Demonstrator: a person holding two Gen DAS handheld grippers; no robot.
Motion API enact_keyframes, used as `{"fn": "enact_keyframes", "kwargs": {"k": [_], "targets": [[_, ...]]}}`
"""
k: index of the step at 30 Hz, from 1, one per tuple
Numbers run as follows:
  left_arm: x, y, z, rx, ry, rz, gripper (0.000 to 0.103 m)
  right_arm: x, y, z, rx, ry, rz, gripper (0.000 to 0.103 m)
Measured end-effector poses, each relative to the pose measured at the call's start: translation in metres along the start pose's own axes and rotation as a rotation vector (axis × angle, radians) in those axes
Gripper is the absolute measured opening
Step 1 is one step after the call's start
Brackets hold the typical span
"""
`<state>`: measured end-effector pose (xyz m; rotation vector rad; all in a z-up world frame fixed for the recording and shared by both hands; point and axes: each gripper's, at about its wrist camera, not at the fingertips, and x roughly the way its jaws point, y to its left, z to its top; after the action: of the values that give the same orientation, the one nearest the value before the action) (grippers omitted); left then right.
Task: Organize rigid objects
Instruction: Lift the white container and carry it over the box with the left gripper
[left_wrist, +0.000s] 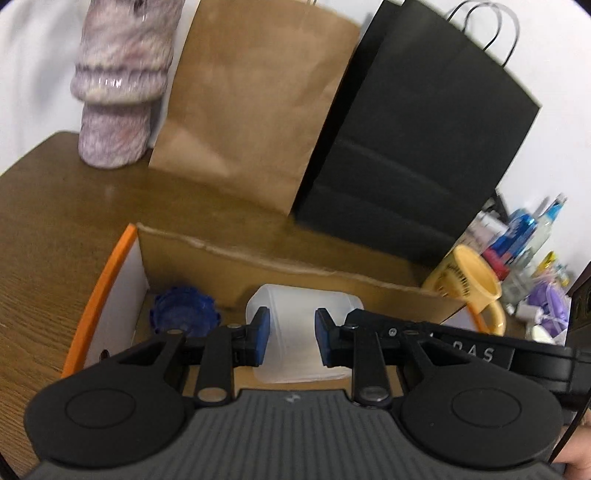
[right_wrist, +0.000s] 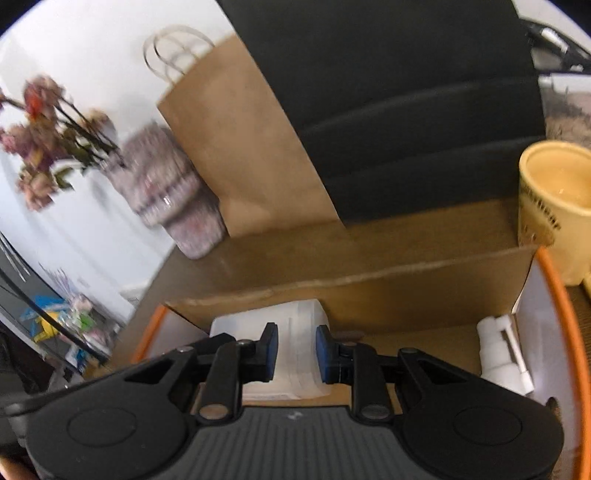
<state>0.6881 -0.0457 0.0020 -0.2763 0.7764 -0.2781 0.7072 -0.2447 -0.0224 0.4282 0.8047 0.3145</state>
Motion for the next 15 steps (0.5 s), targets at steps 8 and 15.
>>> {"fn": "enact_keyframes", "kwargs": {"k": [8,15], "targets": [[0.015,0.01,0.004,-0.054,0.059,0.05,0.028,0.011,0.003,-0.001,0.001,0.019,0.012,0.025],[-0.004,0.0,0.006,-0.017,0.028,0.072,0.034,0.001,0.011,-0.002,-0.034,0.014,-0.036,0.032]]}}
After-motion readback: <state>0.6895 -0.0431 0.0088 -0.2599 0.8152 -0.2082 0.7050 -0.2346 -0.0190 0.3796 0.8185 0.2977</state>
